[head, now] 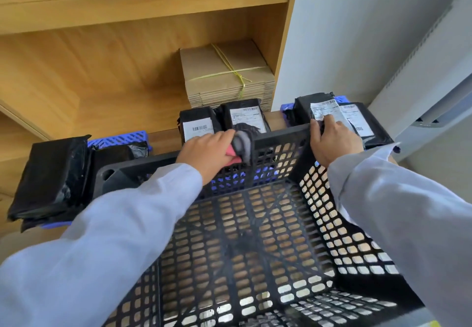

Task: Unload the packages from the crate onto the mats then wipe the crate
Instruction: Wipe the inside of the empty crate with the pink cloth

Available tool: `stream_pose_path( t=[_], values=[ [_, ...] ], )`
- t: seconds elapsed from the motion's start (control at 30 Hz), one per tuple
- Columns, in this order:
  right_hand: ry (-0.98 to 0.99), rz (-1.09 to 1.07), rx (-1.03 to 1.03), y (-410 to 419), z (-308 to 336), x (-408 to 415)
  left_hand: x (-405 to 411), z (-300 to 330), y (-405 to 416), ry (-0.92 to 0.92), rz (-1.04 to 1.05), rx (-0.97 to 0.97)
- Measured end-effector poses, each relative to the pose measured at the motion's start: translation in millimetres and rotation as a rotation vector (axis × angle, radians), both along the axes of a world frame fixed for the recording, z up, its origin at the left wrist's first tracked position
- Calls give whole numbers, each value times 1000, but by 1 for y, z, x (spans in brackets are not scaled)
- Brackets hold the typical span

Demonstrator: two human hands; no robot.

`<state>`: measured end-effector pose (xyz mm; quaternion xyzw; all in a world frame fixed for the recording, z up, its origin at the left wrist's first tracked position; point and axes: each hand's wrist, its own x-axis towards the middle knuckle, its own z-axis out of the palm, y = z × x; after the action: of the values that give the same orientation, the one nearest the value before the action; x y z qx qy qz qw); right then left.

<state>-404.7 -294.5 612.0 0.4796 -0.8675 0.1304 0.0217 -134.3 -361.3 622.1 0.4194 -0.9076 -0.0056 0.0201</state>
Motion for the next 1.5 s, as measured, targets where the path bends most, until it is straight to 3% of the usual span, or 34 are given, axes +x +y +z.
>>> stream_pose_path(
  t=[0.13, 0.3, 0.4, 0.63, 0.9, 1.07, 1.27, 1.37, 1.5],
  values=[
    [-102, 5, 18, 0, 6, -2, 43, 8, 1, -75, 38, 24],
    [-517, 99, 82, 3, 20, -21, 71, 19, 5, -93, 85, 95],
    [-608, 193, 188, 7, 22, -31, 75, 19, 1, -92, 106, 138],
    [-454, 272, 201, 3, 16, -31, 32, 19, -5, -98, 82, 203],
    [-348, 252, 245, 4, 14, -30, -121, 2, -6, -91, -4, 154],
    [-276, 250, 253, 2, 10, -29, -190, 2, 6, -122, 47, 117],
    [-7, 218, 304, 7, 4, -23, -172, -22, 15, -26, -27, -210],
    [159, 222, 310, 9, -2, -18, -156, -16, 20, 27, -42, -202],
    [356, 270, 332, 11, -8, -18, -116, -23, 14, -54, -58, -191]
  ],
)
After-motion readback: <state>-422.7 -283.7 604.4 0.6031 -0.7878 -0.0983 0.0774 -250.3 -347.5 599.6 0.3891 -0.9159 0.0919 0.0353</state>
